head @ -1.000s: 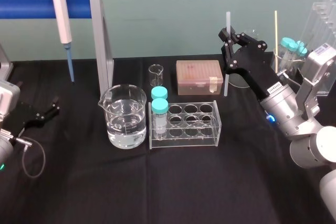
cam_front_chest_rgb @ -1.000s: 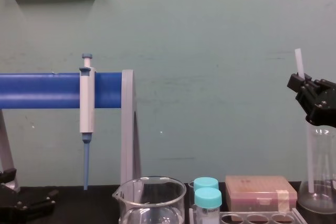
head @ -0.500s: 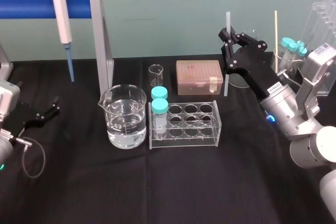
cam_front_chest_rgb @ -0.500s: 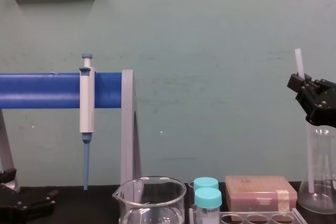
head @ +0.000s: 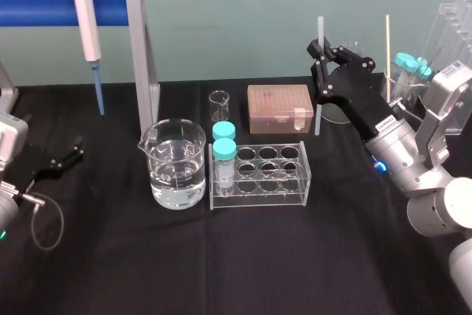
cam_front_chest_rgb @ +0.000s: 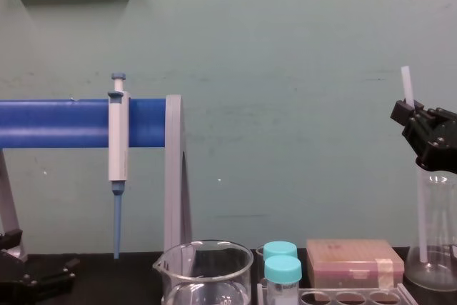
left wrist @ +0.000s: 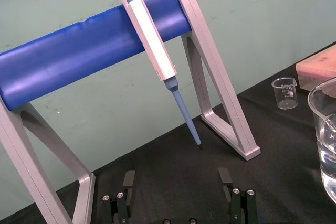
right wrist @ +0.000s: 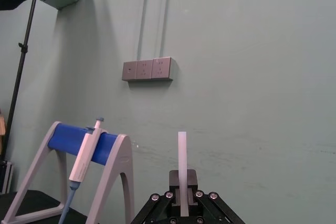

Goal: Pick up the stirring rod with one hand, then place it down.

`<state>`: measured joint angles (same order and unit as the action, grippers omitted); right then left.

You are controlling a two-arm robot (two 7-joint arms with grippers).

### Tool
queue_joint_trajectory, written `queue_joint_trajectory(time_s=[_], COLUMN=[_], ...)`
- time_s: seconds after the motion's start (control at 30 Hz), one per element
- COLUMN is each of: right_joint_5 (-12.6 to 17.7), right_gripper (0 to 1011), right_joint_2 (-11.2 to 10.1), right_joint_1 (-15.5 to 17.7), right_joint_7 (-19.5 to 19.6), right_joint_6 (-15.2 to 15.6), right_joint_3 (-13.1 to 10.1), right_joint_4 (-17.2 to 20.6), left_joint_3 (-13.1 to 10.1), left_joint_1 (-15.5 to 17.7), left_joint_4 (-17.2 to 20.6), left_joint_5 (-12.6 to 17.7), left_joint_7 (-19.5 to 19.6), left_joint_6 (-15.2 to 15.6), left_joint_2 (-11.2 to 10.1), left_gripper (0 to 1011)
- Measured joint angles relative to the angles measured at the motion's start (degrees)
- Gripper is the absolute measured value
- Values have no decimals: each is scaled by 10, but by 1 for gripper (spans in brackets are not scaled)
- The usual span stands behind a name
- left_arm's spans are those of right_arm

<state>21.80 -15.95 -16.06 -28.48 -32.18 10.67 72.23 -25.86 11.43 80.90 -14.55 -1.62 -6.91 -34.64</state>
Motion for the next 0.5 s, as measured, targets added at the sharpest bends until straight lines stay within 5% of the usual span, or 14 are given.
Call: queue_joint_trajectory(time_s=[0.5], right_joint_5=[16], right_gripper=[72], right_joint_2=[7], right_joint_1=[-10], right_joint_7=[-36], right_joint_6=[11], right_joint_3=[3], right_joint_4=[-12], left_joint_3=[0], left_joint_1=[0], left_joint_4=[0], left_joint_5=[0], left_joint_7=[0], left_joint_6=[0], left_joint_2=[0], left_gripper=[1000])
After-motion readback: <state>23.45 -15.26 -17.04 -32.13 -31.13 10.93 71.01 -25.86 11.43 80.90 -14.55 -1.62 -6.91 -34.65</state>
